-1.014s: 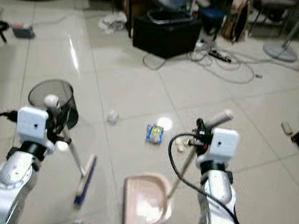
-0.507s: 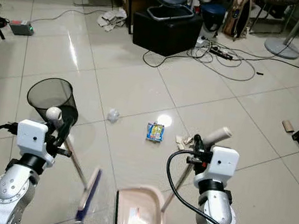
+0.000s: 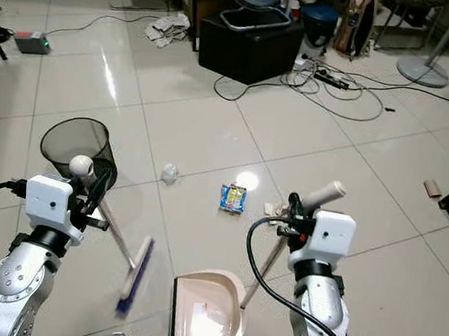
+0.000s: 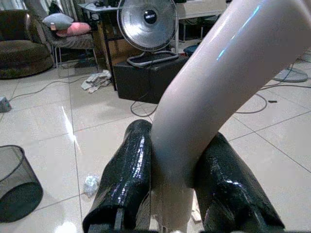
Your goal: Sweep floor
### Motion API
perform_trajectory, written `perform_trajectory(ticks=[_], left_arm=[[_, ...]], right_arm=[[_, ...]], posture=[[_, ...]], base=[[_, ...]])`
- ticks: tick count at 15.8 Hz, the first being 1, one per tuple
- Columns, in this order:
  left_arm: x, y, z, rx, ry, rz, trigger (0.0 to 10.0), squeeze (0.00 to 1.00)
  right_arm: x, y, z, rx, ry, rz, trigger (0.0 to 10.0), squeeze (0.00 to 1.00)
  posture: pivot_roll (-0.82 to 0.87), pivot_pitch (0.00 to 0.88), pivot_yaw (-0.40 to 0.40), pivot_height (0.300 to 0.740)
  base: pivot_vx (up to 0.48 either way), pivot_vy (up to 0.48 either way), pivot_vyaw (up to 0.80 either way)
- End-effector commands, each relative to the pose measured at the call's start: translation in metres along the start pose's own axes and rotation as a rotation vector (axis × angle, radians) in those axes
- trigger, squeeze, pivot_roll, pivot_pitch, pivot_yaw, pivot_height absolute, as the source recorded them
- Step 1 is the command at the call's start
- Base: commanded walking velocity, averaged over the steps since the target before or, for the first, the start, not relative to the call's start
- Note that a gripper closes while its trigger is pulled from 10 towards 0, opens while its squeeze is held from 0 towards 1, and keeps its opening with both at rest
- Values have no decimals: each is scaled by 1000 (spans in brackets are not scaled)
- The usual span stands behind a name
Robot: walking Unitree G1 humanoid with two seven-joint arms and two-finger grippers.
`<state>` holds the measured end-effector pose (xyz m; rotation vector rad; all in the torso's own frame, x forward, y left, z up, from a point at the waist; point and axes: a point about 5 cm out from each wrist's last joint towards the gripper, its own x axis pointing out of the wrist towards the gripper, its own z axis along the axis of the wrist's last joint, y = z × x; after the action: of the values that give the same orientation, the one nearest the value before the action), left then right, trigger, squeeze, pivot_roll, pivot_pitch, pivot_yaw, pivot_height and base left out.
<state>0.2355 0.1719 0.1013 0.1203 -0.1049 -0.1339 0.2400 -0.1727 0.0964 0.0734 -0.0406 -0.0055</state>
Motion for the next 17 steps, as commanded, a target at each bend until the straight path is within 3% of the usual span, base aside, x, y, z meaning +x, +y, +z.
perform_trajectory(ticks=[1, 9, 13, 17], left_arm=[[3, 0, 13, 30, -66, -13, 10000, 0], [0, 3, 11, 13, -60, 7, 10000, 0], [0, 6, 11, 14, -63, 12, 10000, 0], [0, 5, 12, 12, -68, 7, 10000, 0]], right_arm=[[1, 4, 7, 11, -44, 7, 10000, 0], [0, 2, 8, -23, -49, 20, 10000, 0], [1, 4, 8, -24, -55, 32, 10000, 0], [1, 3, 11, -29, -72, 28, 10000, 0]], posture=[[19, 126, 15, 740], [11, 134, 15, 740], [15, 130, 17, 740], [11, 128, 22, 740]], base=[[266, 0, 0], [277, 0, 0], [307, 0, -505], [337, 0, 0]])
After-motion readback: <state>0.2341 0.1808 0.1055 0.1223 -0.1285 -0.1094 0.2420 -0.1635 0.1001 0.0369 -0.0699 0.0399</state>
